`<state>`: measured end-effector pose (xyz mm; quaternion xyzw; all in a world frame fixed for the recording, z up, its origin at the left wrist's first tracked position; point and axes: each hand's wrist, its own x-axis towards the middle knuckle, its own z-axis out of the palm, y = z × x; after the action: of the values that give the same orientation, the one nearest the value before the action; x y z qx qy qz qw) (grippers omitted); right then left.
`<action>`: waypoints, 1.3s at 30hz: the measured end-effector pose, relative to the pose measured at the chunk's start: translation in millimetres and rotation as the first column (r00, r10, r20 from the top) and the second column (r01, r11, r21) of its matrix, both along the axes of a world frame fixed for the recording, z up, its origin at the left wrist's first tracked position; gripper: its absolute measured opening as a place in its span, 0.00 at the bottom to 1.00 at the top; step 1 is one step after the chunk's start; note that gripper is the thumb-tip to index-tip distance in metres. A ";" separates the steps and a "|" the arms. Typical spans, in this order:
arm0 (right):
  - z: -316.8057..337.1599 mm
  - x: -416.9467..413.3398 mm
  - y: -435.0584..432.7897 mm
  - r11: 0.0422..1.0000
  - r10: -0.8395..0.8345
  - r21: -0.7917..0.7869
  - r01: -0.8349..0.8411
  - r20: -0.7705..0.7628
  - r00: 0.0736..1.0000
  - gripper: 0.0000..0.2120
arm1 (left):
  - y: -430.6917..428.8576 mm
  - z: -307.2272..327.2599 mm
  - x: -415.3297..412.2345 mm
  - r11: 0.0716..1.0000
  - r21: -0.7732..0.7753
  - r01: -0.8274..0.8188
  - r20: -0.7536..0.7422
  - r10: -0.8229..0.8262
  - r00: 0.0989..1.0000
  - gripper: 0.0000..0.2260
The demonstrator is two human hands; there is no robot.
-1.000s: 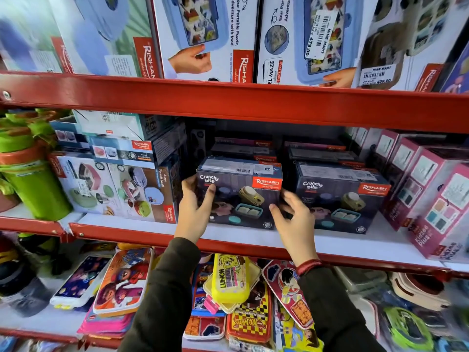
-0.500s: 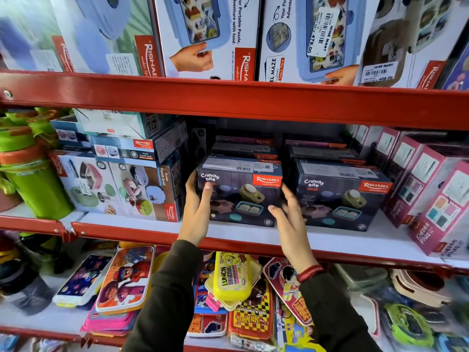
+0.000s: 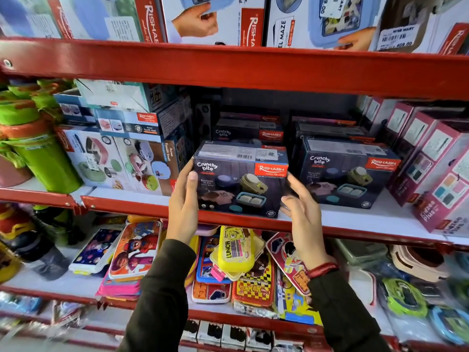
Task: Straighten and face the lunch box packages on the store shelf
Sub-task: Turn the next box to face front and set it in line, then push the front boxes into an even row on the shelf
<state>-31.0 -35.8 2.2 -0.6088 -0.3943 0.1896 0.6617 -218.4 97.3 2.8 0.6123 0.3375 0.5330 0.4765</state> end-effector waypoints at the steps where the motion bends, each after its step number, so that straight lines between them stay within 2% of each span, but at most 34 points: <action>1: -0.4 -2.4 -2.9 1.000 -0.006 0.008 0.006 0.003 1.000 0.24 | -2.3 -0.3 -2.6 1.000 0.008 -0.011 0.009 0.011 1.000 0.22; 7: -9.5 -10.0 -10.4 0.999 0.030 0.031 -0.031 0.027 0.999 0.28 | -14.3 -0.2 -7.7 0.998 0.027 -0.061 0.025 0.060 0.998 0.18; 13: -4.0 -8.4 -11.1 0.999 0.049 0.016 -0.049 0.045 0.998 0.28 | -15.7 -1.7 -4.1 0.998 0.016 -0.053 0.019 0.053 0.998 0.28; 16: -1.9 -6.1 -15.1 0.997 0.073 0.019 -0.073 0.038 0.997 0.26 | -20.8 -4.8 1.1 0.997 0.050 -0.063 0.000 0.063 0.998 0.26; 18: 0.3 -2.5 -20.4 0.998 0.054 0.035 -0.055 0.037 0.998 0.24 | -28.9 -5.6 7.6 0.989 0.066 -0.133 0.019 0.132 0.991 0.28; 20: 4.8 4.4 -26.7 0.998 0.013 0.060 -0.015 0.033 0.999 0.23 | -36.3 -4.0 14.9 0.957 0.102 -0.272 0.065 0.266 0.962 0.31; 22: 8.6 17.1 -35.0 0.996 -0.024 0.090 0.023 0.019 1.000 0.22 | -43.3 0.3 24.6 0.905 0.179 -0.386 0.112 0.371 0.922 0.30; 24: 13.0 33.4 -44.5 0.991 -0.069 0.113 0.066 0.023 0.997 0.22 | -55.6 9.3 39.5 0.863 0.268 -0.429 0.112 0.414 0.903 0.28; 31: 15.9 86.7 -70.6 0.963 -0.203 0.181 0.201 -0.007 0.979 0.20 | -111.3 32.9 112.8 0.866 0.449 -0.222 -0.024 0.260 0.965 0.20; 34: 8.4 91.0 -72.4 0.957 -0.255 0.151 0.249 0.020 0.967 0.27 | -119.4 31.3 127.9 0.841 0.534 -0.089 -0.064 0.146 0.987 0.22; 36: 11.2 100.8 -65.2 0.955 -0.274 0.113 0.273 -0.006 0.962 0.31 | -114.9 27.8 142.7 0.892 0.447 0.062 -0.128 -0.004 0.992 0.25; 38: 27.3 159.6 -91.4 0.950 -0.272 0.152 0.272 -0.020 0.962 0.32 | -142.5 41.7 204.0 0.924 0.345 0.166 -0.074 -0.150 0.986 0.29; 39: 27.3 169.0 -85.4 0.956 -0.260 0.130 0.263 -0.038 0.965 0.32 | -135.8 39.6 212.4 0.956 0.233 0.180 -0.067 -0.170 0.983 0.31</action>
<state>137.9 -121.2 29.5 -0.6078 -0.3155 0.0799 0.7243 -6.0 -38.5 42.4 0.7045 0.2265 0.5112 0.4371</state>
